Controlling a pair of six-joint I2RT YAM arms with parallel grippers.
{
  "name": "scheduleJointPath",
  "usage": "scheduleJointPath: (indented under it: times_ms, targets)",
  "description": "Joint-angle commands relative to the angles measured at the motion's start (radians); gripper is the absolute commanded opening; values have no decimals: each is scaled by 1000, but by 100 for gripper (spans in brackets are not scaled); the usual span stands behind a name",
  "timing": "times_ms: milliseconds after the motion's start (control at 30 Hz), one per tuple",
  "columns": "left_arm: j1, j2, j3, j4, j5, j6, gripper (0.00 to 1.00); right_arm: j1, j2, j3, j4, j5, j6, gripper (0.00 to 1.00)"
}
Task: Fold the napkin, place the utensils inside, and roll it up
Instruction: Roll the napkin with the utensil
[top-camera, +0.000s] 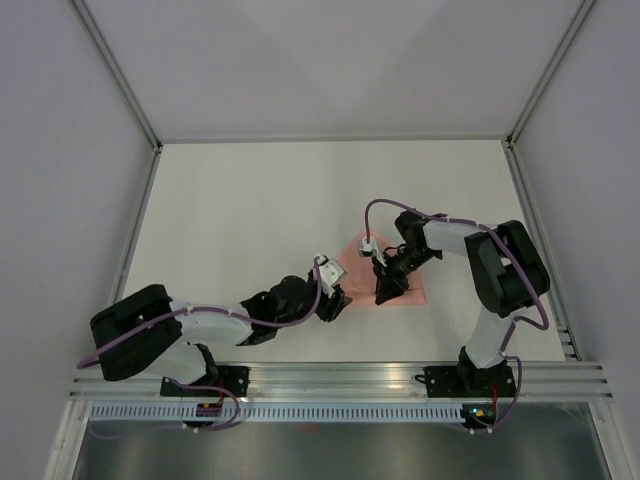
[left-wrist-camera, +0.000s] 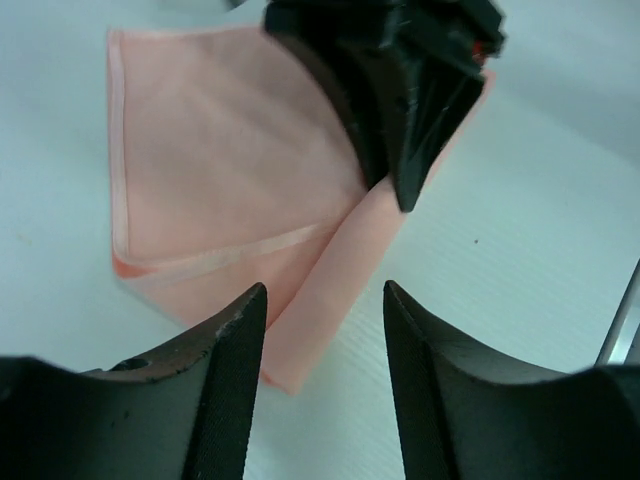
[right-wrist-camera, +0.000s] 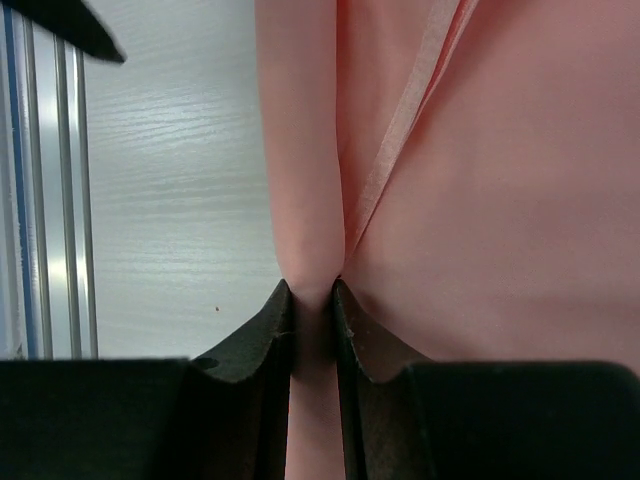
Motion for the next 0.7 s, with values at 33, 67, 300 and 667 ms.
scheduleJointPath:
  times_ms: [33,67,300,667]
  targets:
    - [-115,79,40,183,-217,303,57,-9,102,1,-74,117,-84,2]
    - [-165,104,53,186,-231,348,58,-11,114,8,-77,117,-86,2]
    - [-345,415,174,309,-349,716,61,-18,145,35,-95,114,-78,2]
    - [-343,572,249,312,-374,810,67,-23,164,51,-111,109,-80,2]
